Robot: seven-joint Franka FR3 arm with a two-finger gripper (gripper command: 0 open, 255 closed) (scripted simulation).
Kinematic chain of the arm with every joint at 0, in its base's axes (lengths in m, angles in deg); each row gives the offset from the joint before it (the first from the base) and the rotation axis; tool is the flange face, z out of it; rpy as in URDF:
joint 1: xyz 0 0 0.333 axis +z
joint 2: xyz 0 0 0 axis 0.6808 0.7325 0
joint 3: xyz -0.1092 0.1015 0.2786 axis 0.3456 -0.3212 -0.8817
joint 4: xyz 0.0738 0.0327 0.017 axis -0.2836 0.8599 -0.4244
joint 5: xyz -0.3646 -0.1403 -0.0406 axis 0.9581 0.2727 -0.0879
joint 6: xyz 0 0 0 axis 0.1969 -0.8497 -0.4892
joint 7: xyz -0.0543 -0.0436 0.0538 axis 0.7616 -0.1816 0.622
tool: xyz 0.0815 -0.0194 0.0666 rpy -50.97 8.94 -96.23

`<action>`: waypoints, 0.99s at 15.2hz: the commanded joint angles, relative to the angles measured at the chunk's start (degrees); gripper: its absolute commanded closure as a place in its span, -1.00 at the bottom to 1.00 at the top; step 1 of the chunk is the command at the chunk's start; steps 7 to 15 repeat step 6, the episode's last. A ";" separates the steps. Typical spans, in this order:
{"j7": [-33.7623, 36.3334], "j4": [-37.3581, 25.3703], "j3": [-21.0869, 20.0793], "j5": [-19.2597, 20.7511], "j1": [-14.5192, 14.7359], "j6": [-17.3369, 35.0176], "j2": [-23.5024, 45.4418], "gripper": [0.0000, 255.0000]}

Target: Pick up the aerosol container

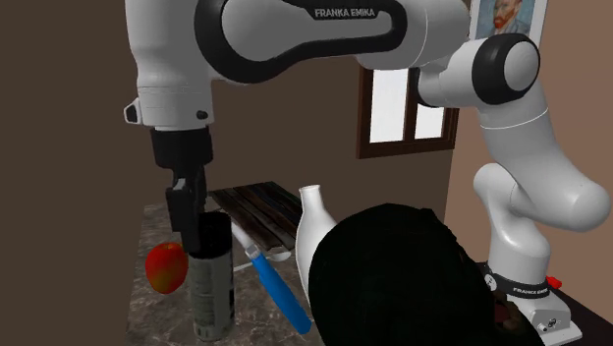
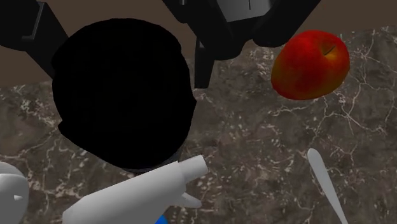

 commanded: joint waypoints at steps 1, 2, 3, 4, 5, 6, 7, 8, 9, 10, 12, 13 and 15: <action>-0.01 -1.45 -0.02 0.00 0.06 -1.55 -0.13 1.00; -0.04 -2.45 -0.02 0.00 0.09 -2.40 0.01 1.00; -0.07 -3.48 -0.01 0.00 0.12 -3.27 0.17 1.00; -0.11 -4.55 -0.01 0.01 0.15 -4.16 0.36 1.00; -0.11 -4.72 -0.01 0.01 0.15 -4.29 0.39 1.00; -0.11 -4.71 -0.01 0.01 0.15 -4.29 0.38 1.00; -0.11 -4.71 -0.01 0.01 0.15 -4.29 0.38 1.00; -0.11 -4.71 -0.01 0.01 0.15 -4.29 0.38 1.00; -0.11 -4.71 -0.01 0.01 0.15 -4.29 0.38 1.00; -0.11 -4.71 -0.01 0.01 0.15 -4.29 0.38 1.00; -0.11 -4.71 -0.01 0.01 0.15 -4.29 0.38 1.00; -0.11 -4.71 -0.01 0.01 0.15 -4.29 0.38 1.00; -0.11 -4.71 -0.01 0.01 0.15 -4.29 0.38 1.00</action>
